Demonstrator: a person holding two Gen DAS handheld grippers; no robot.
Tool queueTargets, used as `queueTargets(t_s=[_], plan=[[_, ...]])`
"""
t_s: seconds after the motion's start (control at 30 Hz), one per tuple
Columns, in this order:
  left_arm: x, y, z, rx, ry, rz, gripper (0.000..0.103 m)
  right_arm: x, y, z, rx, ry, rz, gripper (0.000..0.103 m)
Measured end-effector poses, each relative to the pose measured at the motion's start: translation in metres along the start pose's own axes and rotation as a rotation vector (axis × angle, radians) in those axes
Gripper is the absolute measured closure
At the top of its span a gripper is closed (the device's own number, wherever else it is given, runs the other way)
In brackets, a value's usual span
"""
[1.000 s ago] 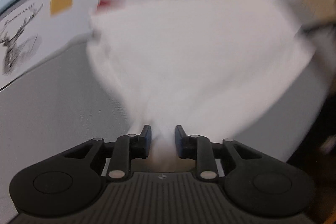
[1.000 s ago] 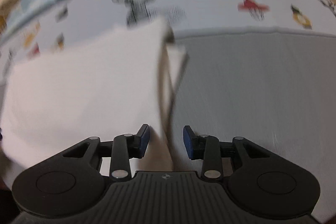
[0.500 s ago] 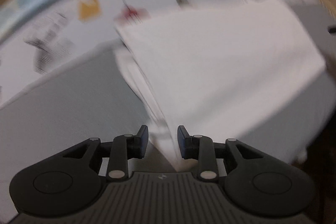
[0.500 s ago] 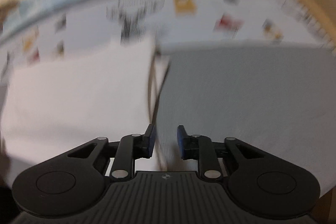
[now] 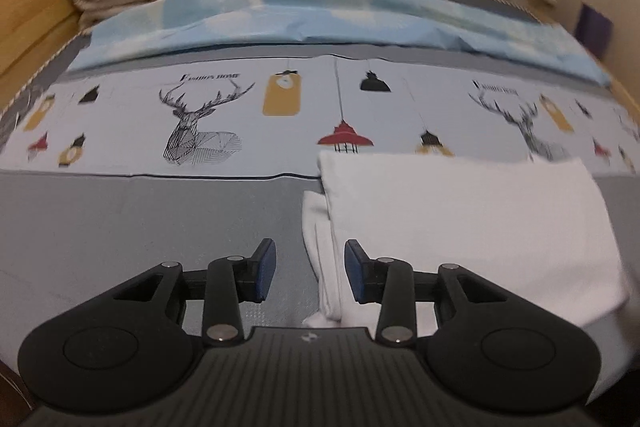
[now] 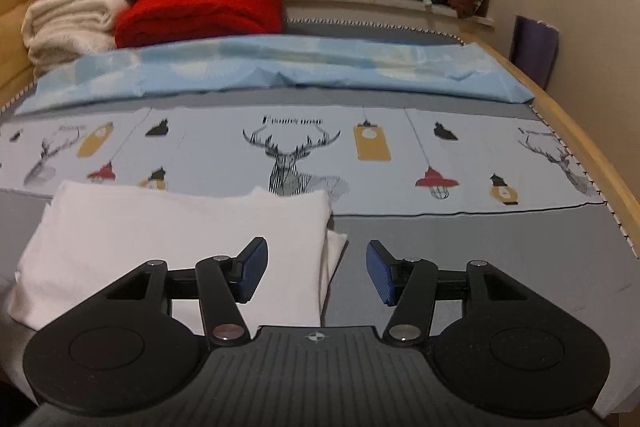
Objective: Fold small clothes
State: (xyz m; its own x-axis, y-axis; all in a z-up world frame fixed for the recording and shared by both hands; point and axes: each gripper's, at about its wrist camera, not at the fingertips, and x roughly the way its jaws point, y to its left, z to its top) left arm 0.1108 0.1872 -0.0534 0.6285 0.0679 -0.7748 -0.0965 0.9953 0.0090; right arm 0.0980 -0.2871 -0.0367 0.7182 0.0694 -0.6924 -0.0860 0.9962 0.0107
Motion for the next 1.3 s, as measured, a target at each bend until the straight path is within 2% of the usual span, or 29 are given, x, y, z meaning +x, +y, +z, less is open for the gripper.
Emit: queueTargets(t_s=[0.2,1.1,1.2,1.3], plan=[[0.009,0.007,0.006,-0.019,0.022,0.028,0.061,0.004,0.0,0.002,0.068,0.012,0.004,0.046],[0.016,0.003,-0.001,0.015,0.04,0.048,0.059,0.011,0.008,-0.003,0.011,0.024,-0.022,0.046],[0.017,0.012,0.002,-0.024,0.033,0.025,0.059,0.011,0.009,-0.004,-0.01,0.023,-0.032,0.046],[0.025,0.036,0.005,-0.155,0.046,-0.038,0.059,0.009,0.007,-0.006,-0.024,0.02,-0.04,0.046]])
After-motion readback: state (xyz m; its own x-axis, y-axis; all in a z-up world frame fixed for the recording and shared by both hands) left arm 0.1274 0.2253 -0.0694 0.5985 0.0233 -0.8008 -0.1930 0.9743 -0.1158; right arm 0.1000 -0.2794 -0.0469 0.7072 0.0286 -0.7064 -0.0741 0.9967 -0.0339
